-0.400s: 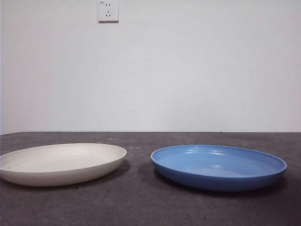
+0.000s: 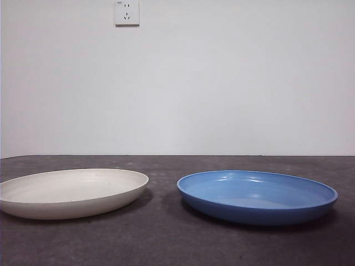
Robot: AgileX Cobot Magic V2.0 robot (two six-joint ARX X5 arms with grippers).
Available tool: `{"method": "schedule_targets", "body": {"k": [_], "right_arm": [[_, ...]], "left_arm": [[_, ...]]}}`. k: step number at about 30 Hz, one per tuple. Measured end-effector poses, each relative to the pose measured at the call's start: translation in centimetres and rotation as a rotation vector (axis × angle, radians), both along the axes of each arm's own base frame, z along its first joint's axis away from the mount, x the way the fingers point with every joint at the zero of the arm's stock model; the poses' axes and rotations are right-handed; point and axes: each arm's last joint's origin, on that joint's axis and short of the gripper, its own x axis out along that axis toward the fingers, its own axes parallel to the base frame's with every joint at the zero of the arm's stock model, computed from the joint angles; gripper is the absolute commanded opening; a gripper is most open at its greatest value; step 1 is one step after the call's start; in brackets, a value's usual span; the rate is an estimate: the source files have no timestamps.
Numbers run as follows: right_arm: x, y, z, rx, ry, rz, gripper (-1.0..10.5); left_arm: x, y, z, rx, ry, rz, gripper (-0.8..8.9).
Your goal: Pick up the white plate, put it on the blue plate, put it on desk
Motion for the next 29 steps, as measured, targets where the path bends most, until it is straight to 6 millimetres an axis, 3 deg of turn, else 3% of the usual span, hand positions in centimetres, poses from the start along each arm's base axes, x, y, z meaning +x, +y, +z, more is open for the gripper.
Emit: {"method": "schedule_targets", "body": {"k": [6,15,22,29], "right_arm": [[0.3,0.1,2.2,0.060,0.071,0.046,0.1],[1.2,0.6,6.4,0.094,0.157,0.224,0.1],[1.8,0.8,10.2,0.042,0.211,0.342,0.1],[2.1,1.8,13.4,-0.011,0.214,0.528,0.1]], "left_arm": [[0.2,-0.2,4.3,-0.015,-0.039,-0.026,0.17],[1.6,-1.1,9.9,-0.002,0.071,-0.175,0.17],[1.9,-2.1,14.8,0.047,0.086,-0.300,0.17],[2.1,-3.7,16.7,0.044,0.111,-0.546,0.17]]}}
